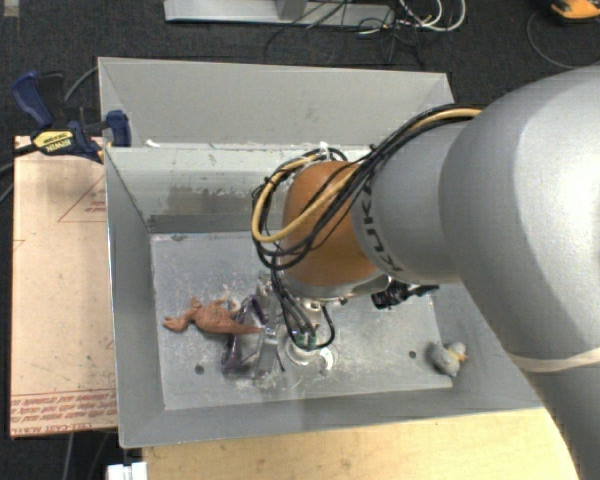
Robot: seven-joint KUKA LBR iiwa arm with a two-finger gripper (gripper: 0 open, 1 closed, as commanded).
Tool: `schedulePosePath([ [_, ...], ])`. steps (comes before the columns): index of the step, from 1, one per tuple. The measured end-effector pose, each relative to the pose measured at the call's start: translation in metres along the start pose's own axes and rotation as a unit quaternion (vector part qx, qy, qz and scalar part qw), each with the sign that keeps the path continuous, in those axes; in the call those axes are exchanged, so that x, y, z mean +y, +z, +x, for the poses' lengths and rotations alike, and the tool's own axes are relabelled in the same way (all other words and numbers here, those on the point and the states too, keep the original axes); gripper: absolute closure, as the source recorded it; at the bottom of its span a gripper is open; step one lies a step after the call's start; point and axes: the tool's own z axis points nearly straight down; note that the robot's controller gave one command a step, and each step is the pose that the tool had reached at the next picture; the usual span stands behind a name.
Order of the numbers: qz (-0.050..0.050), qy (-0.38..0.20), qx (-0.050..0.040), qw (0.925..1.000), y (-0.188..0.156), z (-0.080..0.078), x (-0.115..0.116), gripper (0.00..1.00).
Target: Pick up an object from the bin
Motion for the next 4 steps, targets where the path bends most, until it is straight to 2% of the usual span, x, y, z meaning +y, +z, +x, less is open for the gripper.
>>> schedulePosePath([
  [1,0.001,-0.047,-0.0043,0.9989,0.001,0.012,-0.030,0.00],
  [2,0.000,0.055,-0.0013,0.9985,0.001,0.023,0.016,0.00],
  [3,0.001,-0.071,-0.0065,0.9974,0.000,0.001,0.055,0.00],
  [4,0.000,0.159,-0.0024,0.9873,-0.005,0.018,0.053,0.00],
])
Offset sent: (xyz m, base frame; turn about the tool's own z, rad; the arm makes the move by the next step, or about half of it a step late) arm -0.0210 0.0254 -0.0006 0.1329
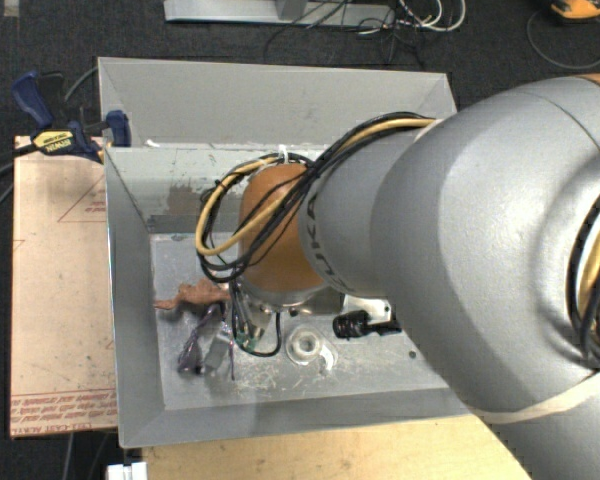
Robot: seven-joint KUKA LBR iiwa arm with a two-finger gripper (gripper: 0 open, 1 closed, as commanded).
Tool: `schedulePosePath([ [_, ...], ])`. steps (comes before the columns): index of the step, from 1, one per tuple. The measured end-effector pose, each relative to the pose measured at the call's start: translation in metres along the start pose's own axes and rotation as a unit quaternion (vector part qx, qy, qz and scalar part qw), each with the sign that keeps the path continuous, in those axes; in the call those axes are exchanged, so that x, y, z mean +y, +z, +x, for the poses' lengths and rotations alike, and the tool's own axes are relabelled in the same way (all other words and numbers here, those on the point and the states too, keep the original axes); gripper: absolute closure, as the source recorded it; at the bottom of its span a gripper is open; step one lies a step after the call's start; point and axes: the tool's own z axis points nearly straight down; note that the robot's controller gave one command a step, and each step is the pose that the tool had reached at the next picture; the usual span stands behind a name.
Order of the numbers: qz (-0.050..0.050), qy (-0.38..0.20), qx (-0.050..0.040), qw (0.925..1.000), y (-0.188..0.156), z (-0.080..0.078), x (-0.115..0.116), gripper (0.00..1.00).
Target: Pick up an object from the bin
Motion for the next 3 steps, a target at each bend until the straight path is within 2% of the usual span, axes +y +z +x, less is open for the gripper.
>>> schedulePosePath([
  [1,-0.002,-0.273,-0.0064,0.9620,0.005,-0.080,0.040,1.00],
  [2,-0.002,-0.273,-0.0064,0.9620,0.005,-0.080,0.040,1.00],
  [3,-0.002,-0.294,-0.0081,0.9558,-0.155,-0.074,0.056,1.00],
])
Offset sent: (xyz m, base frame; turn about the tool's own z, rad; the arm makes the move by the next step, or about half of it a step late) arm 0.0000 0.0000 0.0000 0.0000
